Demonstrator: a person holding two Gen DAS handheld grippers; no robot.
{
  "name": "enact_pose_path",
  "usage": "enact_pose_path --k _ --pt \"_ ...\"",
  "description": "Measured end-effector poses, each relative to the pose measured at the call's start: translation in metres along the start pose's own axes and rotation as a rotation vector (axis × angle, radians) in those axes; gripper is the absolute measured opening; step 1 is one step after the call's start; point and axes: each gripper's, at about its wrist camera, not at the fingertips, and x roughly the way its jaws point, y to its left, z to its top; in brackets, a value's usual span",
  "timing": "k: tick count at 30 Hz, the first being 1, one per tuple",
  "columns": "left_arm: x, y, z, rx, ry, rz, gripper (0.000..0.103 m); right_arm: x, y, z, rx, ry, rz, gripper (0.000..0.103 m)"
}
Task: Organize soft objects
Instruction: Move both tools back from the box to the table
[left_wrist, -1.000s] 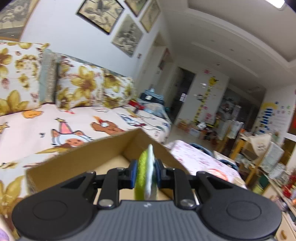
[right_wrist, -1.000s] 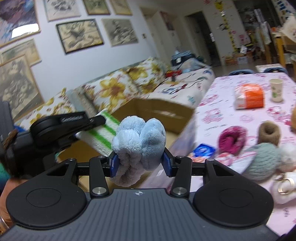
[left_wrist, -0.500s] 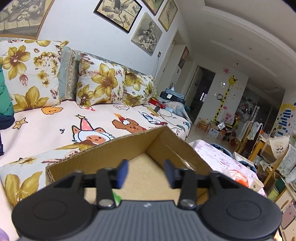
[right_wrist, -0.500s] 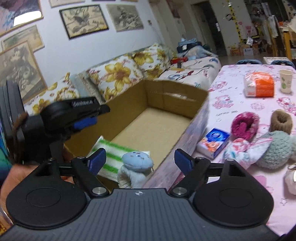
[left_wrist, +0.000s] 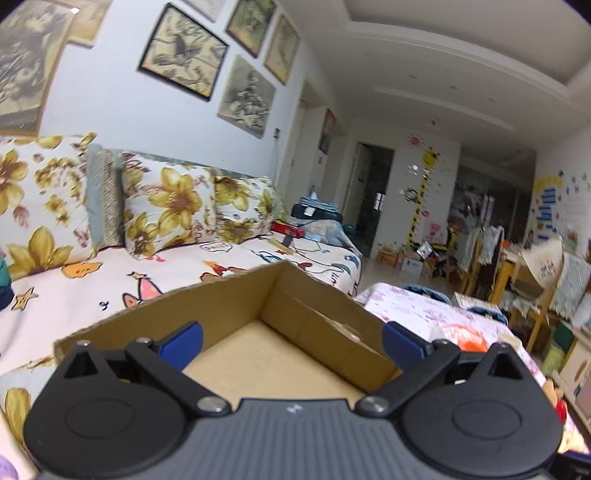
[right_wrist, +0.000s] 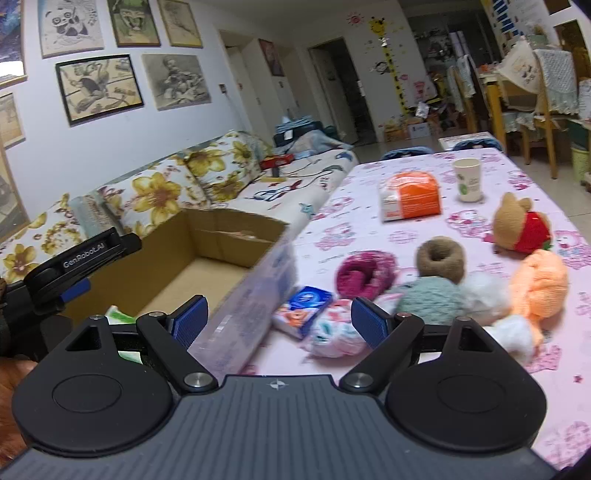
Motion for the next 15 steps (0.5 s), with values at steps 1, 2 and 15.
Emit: enact_pose_path --k 1,2,15 --pt "0.001 -0.002 -0.001 0.007 0.004 -0.012 0.102 -0.001 -0.002 -0.001 -0.005 -0.004 -0.013 0.103" --pt "0.001 -0.004 -0.001 0.011 0.008 -0.021 0.102 -0.004 -0.004 -0.002 -0.011 -0.007 -0.026 0.103" --pt "0.002 -0.033 -0.01 0.109 0.006 -0.081 0.102 -0.016 -0.024 -0.009 -0.025 -0.015 -0.096 0.103"
